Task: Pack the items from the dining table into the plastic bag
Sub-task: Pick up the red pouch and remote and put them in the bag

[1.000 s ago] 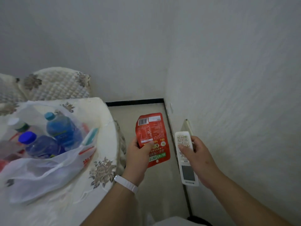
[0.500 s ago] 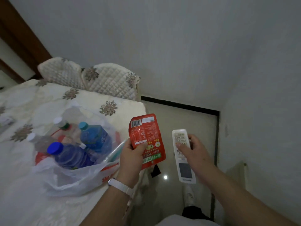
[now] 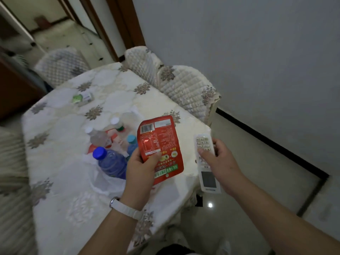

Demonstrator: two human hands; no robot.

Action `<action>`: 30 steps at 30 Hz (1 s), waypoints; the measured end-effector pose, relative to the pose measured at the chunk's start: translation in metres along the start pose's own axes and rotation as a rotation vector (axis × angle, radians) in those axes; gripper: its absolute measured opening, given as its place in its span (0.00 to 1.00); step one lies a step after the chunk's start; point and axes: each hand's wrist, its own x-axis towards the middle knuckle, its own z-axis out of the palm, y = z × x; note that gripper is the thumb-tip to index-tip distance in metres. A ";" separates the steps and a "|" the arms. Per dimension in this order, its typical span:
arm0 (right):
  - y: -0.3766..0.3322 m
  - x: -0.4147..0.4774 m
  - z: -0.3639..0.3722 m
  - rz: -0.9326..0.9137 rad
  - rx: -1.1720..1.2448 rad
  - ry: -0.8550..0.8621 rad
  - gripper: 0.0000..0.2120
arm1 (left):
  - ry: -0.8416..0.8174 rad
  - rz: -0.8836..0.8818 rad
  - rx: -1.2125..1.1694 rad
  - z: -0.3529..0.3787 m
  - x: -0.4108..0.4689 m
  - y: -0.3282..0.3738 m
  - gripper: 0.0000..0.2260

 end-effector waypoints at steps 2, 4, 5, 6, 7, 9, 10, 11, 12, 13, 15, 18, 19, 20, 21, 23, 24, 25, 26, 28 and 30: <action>-0.003 0.016 0.020 -0.006 -0.021 -0.051 0.08 | 0.060 0.021 -0.026 -0.015 0.013 0.006 0.11; -0.009 0.031 0.042 -0.025 -0.057 -0.086 0.08 | 0.112 0.043 -0.056 -0.031 0.028 0.014 0.11; -0.013 0.038 0.053 -0.038 -0.070 -0.102 0.08 | 0.128 0.057 -0.071 -0.038 0.036 0.018 0.11; -0.016 0.045 0.064 -0.049 -0.083 -0.116 0.08 | 0.138 0.070 -0.085 -0.046 0.043 0.022 0.12; -0.020 0.051 0.075 -0.059 -0.101 -0.125 0.08 | 0.146 0.082 -0.101 -0.054 0.049 0.027 0.12; -0.033 0.062 0.098 -0.091 -0.127 -0.152 0.09 | 0.157 0.120 -0.125 -0.071 0.063 0.039 0.12; -0.040 0.068 0.109 -0.112 -0.134 -0.172 0.09 | 0.160 0.137 -0.136 -0.080 0.071 0.045 0.12; -0.047 0.075 0.121 -0.132 -0.140 -0.189 0.10 | 0.165 0.150 -0.154 -0.088 0.079 0.049 0.11; -0.053 0.081 0.132 -0.146 -0.150 -0.200 0.10 | 0.171 0.161 -0.171 -0.097 0.087 0.053 0.11; -0.059 0.087 0.143 -0.157 -0.165 -0.204 0.10 | 0.183 0.171 -0.178 -0.107 0.094 0.056 0.11; -0.070 0.099 0.165 -0.187 -0.181 -0.208 0.09 | 0.214 0.194 -0.165 -0.127 0.109 0.064 0.12; -0.082 0.114 0.193 -0.234 -0.211 -0.224 0.09 | 0.285 0.219 -0.166 -0.160 0.131 0.066 0.12; -0.085 0.119 0.201 -0.246 -0.225 -0.233 0.09 | 0.317 0.222 -0.174 -0.171 0.138 0.065 0.13; -0.088 0.124 0.208 -0.257 -0.240 -0.245 0.09 | 0.350 0.221 -0.179 -0.180 0.144 0.062 0.13; -0.090 0.130 0.216 -0.265 -0.255 -0.255 0.09 | 0.379 0.217 -0.183 -0.189 0.150 0.058 0.14; -0.093 0.142 0.229 -0.282 -0.277 -0.288 0.09 | 0.408 0.214 -0.195 -0.200 0.158 0.046 0.15; -0.092 0.149 0.236 -0.288 -0.289 -0.308 0.10 | 0.410 0.209 -0.195 -0.203 0.160 0.039 0.15; -0.090 0.154 0.241 -0.290 -0.300 -0.321 0.10 | 0.404 0.196 -0.189 -0.203 0.161 0.033 0.15; -0.088 0.160 0.246 -0.287 -0.313 -0.329 0.10 | 0.391 0.177 -0.183 -0.202 0.161 0.026 0.15; -0.079 0.169 0.252 -0.257 -0.341 -0.371 0.09 | 0.342 0.137 -0.169 -0.199 0.162 0.010 0.16; -0.068 0.175 0.254 -0.201 -0.388 -0.456 0.09 | 0.291 0.101 -0.128 -0.196 0.163 -0.007 0.17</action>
